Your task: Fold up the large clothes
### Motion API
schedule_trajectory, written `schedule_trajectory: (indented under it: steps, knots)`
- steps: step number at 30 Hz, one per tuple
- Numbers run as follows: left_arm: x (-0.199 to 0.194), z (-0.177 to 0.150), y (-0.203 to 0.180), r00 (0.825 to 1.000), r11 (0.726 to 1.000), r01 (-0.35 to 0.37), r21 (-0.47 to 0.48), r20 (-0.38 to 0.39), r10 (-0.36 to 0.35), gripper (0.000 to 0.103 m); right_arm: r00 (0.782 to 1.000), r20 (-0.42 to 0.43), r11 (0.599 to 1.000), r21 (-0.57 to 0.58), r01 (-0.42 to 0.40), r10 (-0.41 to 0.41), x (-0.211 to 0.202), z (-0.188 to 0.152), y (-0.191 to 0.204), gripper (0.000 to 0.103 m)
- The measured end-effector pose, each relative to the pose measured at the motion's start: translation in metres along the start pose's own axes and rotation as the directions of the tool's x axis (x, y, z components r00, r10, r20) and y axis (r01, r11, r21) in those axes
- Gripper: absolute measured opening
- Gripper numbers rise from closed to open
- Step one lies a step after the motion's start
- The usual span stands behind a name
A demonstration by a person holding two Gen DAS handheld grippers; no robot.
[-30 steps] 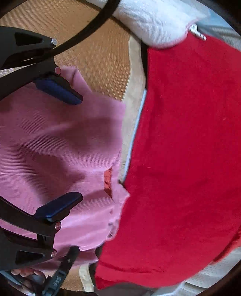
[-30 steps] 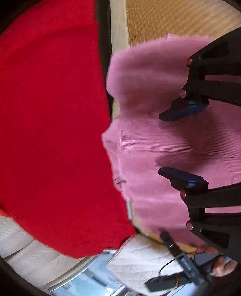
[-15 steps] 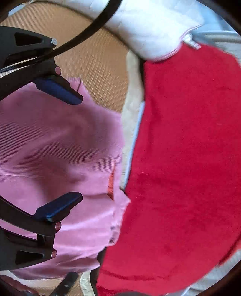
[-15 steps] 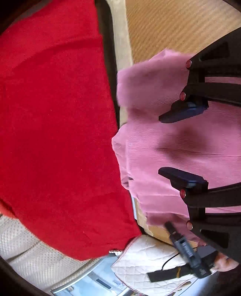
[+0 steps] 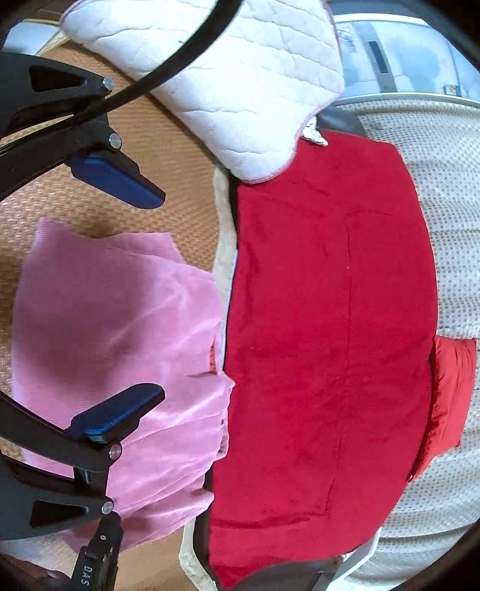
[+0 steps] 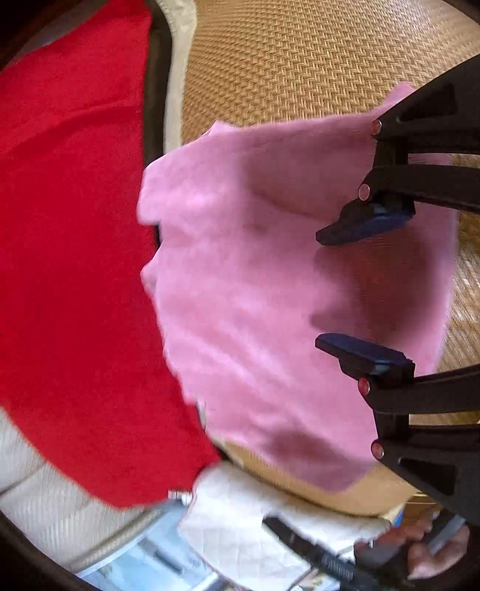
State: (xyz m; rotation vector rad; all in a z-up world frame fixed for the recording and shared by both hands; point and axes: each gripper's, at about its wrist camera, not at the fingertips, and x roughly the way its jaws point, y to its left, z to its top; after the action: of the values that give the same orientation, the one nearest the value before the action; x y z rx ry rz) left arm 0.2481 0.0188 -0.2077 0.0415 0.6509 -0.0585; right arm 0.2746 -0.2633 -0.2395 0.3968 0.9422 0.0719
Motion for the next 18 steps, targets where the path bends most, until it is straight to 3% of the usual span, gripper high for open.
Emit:
schedule_trajectory:
  steps: [5, 11, 18]
  knots:
    - [-0.008, 0.0, -0.002, 0.999, 0.999, -0.021, 0.024, 0.033, 0.021, 0.095, 0.997, 0.055, 0.994, -0.091, -0.054, 0.059, -0.005, -0.004, 0.033, 0.053]
    - [0.005, -0.002, -0.003, 0.999, 0.998, -0.048, 0.047, 0.022, 0.047, 0.095, 0.998, -0.058, 0.996, -0.094, 0.001, -0.006, 0.029, -0.013, 0.029, 0.053]
    - [0.014, -0.004, 0.002, 0.996, 0.995, -0.085, 0.054, 0.009, 0.085, 0.095, 0.997, 0.041, 0.993, -0.102, -0.062, 0.066, 0.006, -0.005, 0.033, 0.055]
